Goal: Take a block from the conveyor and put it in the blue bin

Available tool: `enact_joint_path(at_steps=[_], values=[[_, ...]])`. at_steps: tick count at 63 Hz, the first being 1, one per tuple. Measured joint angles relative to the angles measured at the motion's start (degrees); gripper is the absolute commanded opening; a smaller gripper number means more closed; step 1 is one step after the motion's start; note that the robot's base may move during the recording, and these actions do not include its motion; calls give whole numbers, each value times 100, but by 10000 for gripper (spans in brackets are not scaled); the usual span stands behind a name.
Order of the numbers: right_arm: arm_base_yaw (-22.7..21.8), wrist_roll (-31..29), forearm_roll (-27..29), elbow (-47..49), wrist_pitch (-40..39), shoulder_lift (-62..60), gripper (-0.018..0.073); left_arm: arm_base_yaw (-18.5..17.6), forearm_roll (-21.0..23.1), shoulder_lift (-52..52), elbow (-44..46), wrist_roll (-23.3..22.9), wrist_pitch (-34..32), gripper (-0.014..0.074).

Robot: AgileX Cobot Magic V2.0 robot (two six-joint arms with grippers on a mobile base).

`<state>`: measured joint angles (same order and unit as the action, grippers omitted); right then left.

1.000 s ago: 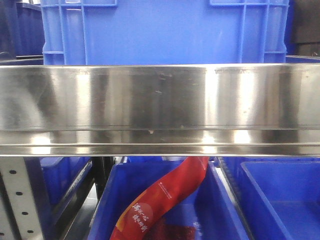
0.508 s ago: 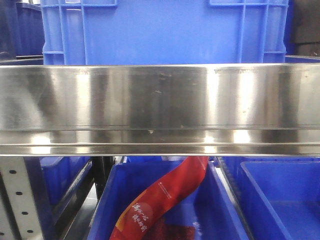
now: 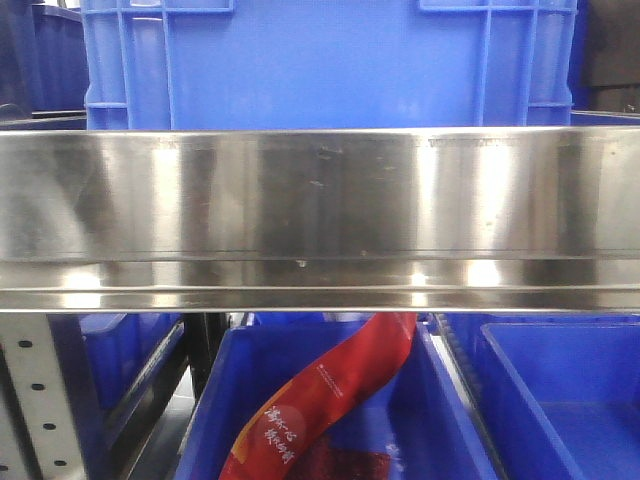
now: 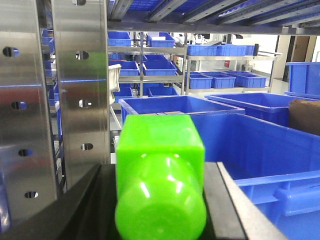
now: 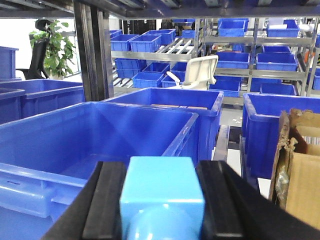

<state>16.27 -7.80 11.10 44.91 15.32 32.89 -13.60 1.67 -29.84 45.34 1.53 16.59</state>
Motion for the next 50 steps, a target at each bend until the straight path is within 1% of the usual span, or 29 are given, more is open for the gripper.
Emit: enact_joint_path(at_steps=[9, 14, 19, 23, 28, 38, 46, 50], values=[[0, 0, 30, 0, -232, 30, -167, 0, 21, -39, 0, 0, 23, -111], [0, 0, 52, 24, -234, 148, -167, 0, 120, -188, 11, 0, -158, -111], [10, 0, 59, 147, -165, 390, -167, -15, 266, -538, 106, 0, -303, -111], [59, 0, 76, 286, -108, 674, -167, -112, 310, -910, 278, 0, -351, -111], [195, 0, 74, 581, -49, 1080, -167, -313, 270, -1409, 570, 0, -370, -111], [546, 0, 74, 1202, -28, 1964, -167, -951, -2, -2445, 1242, 0, -388, -111], [809, 0, 74, 1619, -28, 2697, -167, -1393, -64, -3175, 1730, 0, -401, -111], [895, 0, 74, 1821, -40, 3037, -167, -1538, -63, -3472, 1969, 0, -314, -111]])
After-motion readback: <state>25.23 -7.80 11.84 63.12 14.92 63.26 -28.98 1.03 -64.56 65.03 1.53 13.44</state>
